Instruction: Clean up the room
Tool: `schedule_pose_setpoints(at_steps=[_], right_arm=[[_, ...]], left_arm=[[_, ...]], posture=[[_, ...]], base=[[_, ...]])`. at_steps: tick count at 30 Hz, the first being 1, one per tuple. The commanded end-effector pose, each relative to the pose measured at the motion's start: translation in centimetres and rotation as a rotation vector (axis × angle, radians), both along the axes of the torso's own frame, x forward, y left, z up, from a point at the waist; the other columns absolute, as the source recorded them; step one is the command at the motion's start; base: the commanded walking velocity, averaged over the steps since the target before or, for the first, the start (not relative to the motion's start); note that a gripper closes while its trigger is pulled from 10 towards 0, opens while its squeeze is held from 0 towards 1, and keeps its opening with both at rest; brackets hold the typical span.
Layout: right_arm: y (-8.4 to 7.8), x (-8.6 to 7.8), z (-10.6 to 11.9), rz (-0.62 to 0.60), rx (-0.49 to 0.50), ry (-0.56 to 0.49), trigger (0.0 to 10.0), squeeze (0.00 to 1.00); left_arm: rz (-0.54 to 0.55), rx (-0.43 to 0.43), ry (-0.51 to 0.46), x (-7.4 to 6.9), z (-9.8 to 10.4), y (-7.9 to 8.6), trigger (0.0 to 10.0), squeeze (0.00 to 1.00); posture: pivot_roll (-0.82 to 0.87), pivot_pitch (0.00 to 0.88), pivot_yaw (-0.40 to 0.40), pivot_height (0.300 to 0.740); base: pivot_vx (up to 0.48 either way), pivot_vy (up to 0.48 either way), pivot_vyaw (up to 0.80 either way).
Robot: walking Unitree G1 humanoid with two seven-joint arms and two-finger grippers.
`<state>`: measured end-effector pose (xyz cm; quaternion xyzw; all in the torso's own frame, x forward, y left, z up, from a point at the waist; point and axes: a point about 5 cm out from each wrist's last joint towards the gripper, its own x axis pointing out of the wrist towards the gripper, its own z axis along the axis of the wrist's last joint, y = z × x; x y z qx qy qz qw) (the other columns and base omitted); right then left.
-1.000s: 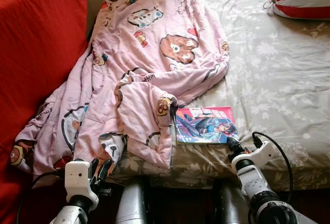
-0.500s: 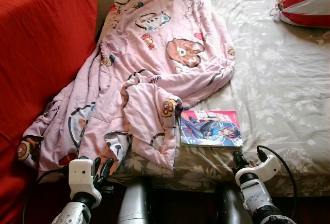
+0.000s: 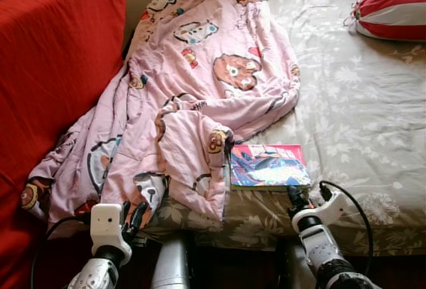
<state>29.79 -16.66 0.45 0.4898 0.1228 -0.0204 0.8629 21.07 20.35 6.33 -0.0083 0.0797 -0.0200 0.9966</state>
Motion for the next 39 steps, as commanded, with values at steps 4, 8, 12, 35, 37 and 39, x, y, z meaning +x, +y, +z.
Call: schedule_pose_setpoints(at_steps=[4, 8, 12, 35, 37, 39], right_arm=[[1.1, -0.9, -0.9, 0.036, 0.029, 0.020, 10.0, 1.00], [1.1, -1.1, -1.2, 0.013, 0.036, 0.053, 10.0, 1.00], [1.3, -1.0, -1.3, -0.002, 0.038, 0.083, 10.0, 0.73], [0.3, 0.5, -0.1, -0.092, 0.066, 0.108, 10.0, 0.00], [0.1, 0.5, -0.1, -0.103, 0.069, 0.110, 10.0, 0.00], [-0.3, 0.5, -0.1, -0.128, 0.078, 0.114, 10.0, 0.00]], left_arm=[[0.013, 0.002, 0.029, -0.7, -0.7, 0.4, 10.0, 0.00], [0.012, 0.000, 0.030, -0.7, -0.7, 0.3, 10.0, 0.00], [0.014, 0.002, 0.034, -0.9, -0.8, 0.4, 10.0, 0.00], [0.011, 0.031, 0.067, -2.8, -0.7, 1.0, 10.0, 0.00], [0.009, 0.034, 0.071, -3.0, -0.6, 1.1, 10.0, 0.00], [0.008, 0.040, 0.076, -3.3, -0.6, 1.2, 10.0, 0.00]], posture=[[0.22, 0.124, 0.075, 0.586], [0.22, 0.127, 0.072, 0.586], [0.22, 0.127, 0.072, 0.586], [0.27, 0.182, 0.094, 0.586], [0.27, 0.189, 0.098, 0.586], [0.28, 0.194, 0.103, 0.586]], base=[[0.000, 0.000, 0.00], [0.000, 0.000, 0.00], [0.000, 0.000, 0.00], [0.000, 0.000, 0.00], [0.000, 0.000, 0.00], [0.000, 0.000, 0.00]])
